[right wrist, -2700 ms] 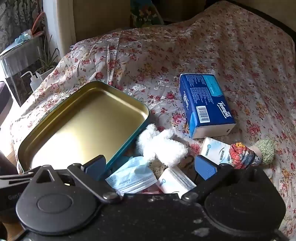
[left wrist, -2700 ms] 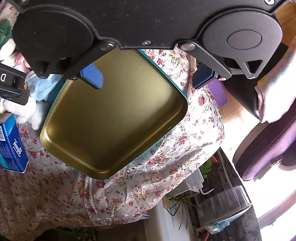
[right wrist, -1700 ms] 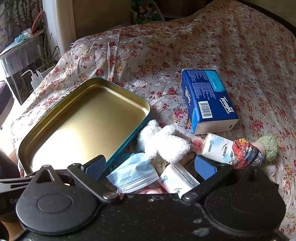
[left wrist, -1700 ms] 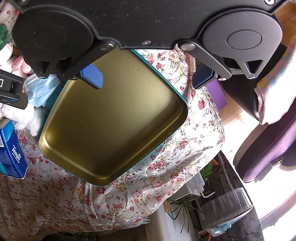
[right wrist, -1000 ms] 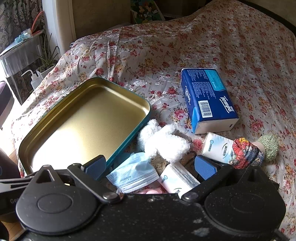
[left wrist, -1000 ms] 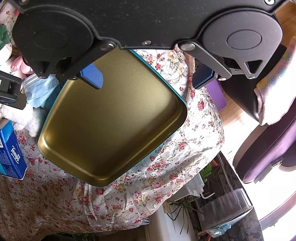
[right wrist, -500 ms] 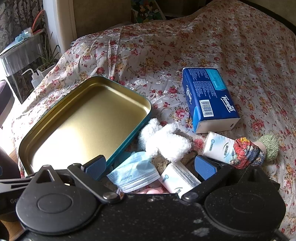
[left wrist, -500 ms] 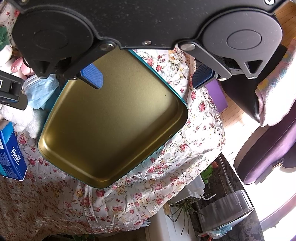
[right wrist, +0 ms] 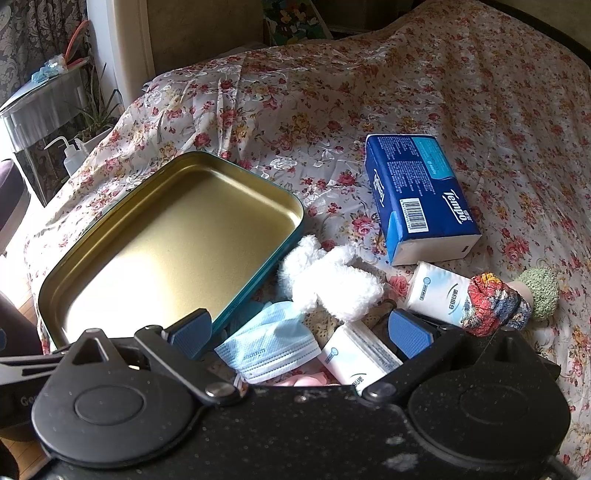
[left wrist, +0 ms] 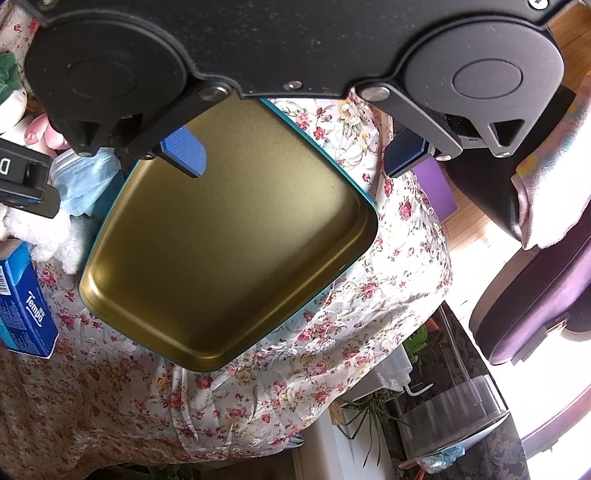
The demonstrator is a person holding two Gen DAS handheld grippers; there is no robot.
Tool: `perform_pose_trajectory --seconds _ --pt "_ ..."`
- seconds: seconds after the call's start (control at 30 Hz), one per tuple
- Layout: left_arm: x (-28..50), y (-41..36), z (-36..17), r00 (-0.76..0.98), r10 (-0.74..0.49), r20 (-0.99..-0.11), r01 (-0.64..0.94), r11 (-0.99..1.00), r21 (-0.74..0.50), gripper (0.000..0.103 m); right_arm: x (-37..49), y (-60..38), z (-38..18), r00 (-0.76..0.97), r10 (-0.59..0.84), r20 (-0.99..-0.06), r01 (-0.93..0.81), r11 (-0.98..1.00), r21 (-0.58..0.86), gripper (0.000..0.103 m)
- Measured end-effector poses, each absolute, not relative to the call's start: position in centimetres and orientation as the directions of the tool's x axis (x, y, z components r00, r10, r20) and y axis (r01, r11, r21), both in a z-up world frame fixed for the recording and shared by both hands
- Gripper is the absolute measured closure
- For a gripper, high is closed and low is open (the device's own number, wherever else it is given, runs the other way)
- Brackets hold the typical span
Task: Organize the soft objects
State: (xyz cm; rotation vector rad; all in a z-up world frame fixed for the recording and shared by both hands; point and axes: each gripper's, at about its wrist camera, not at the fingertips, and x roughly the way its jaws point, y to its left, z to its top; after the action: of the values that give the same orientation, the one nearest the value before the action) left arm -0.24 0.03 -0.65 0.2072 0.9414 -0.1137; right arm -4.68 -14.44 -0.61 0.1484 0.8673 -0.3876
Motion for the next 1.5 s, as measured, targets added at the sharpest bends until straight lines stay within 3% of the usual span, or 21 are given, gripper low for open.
perform_pose_trajectory --seconds 0.17,0.4,0.83,1.17,1.33,1.5 --pt "-0.5 -0.4 -0.1 0.612 -0.022 -0.790 0.204 0.970 0.131 0.004 -4.8 -14.8 -0.3 0.587 -0.265 -0.765 0.391 0.920 -0.018 0.001" --pt "-0.7 -1.6 0.6 0.605 -0.089 -0.791 0.254 0.963 0.087 0.014 -5.8 -16.7 1.5 0.614 -0.286 -0.736 0.429 0.903 0.007 0.001" --pt "-3.7 -6.1 1.1 0.587 -0.284 -0.758 0.483 0.875 0.047 0.016 -13.8 -25.8 4.3 0.603 -0.435 -0.668 0.686 0.711 0.156 0.001" --pt "-6.1 -8.4 -0.5 0.540 -0.307 -0.783 0.571 0.818 0.073 0.016 -19.2 -25.5 0.2 0.517 -0.499 -0.696 0.759 0.643 0.103 0.000" --pt "-6.6 -8.8 -1.5 0.530 -0.294 -0.795 0.586 0.805 0.093 0.016 -18.8 -24.5 0.5 0.469 -0.623 -0.625 0.799 0.601 0.001 0.000" --pt "-6.9 -9.0 -2.3 0.513 -0.277 -0.813 0.596 0.796 0.104 0.016 -18.1 -25.7 -0.6 0.511 -0.473 -0.718 0.737 0.671 0.082 0.001"
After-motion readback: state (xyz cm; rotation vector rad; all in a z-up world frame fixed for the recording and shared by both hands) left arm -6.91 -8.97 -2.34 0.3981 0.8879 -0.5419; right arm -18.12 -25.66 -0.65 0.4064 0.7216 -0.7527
